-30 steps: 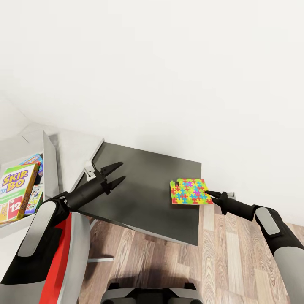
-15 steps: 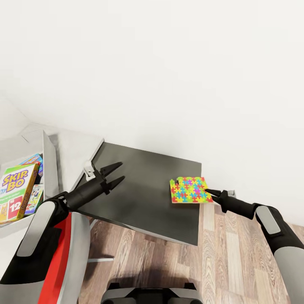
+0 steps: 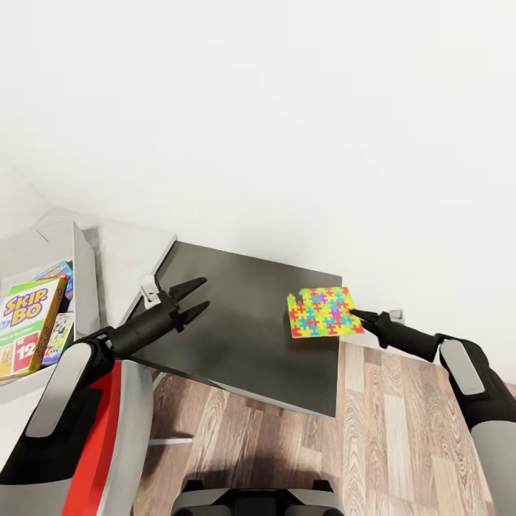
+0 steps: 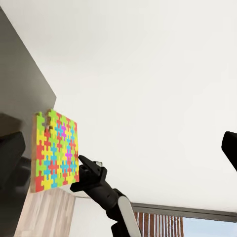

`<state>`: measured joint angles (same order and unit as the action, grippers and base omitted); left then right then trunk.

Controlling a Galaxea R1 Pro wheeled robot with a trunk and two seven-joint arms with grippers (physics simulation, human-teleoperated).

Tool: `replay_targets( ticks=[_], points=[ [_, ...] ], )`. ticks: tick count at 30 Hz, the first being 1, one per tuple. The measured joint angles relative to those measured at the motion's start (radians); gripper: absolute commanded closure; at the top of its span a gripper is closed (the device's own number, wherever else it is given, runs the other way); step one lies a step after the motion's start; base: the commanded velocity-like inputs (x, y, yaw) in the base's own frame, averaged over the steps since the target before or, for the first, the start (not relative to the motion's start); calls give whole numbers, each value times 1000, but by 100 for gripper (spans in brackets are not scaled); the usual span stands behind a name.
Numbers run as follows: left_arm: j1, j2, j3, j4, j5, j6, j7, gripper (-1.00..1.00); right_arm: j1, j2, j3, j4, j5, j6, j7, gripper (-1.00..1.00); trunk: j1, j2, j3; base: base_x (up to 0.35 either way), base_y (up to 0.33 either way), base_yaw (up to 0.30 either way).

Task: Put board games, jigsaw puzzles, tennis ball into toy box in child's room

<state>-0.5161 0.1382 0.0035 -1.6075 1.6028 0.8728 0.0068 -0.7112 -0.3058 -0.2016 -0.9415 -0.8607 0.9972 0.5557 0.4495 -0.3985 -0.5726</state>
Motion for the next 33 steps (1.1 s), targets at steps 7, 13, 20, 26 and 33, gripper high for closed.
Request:
replay_targets(
  ticks=[7,13,20,26,33],
  points=[
    [1,-5,-3,0,0,1,1,-100,25,-7,-6,-48,-1,-1,3,100,0,0,0,0,0,0],
    [0,-3,-8,0,1,2,-5,-100,36,-15,-9,-76,-2,3,3,100,0,0,0,0,0,0],
    [-2,-7,-11,0,6,13,-15,-100,41,-30,-11,-117,-13,44,7,100,0,0,0,0,0,0],
    [-4,-11,-10,-1,34,41,-79,-100,50,-55,-12,-199,-19,46,12,100,0,0,1,0,0,59],
    [-8,-4,-9,-1,68,54,-198,-100,72,-84,-12,-249,-70,46,15,100,0,0,5,0,0,194]
  ],
)
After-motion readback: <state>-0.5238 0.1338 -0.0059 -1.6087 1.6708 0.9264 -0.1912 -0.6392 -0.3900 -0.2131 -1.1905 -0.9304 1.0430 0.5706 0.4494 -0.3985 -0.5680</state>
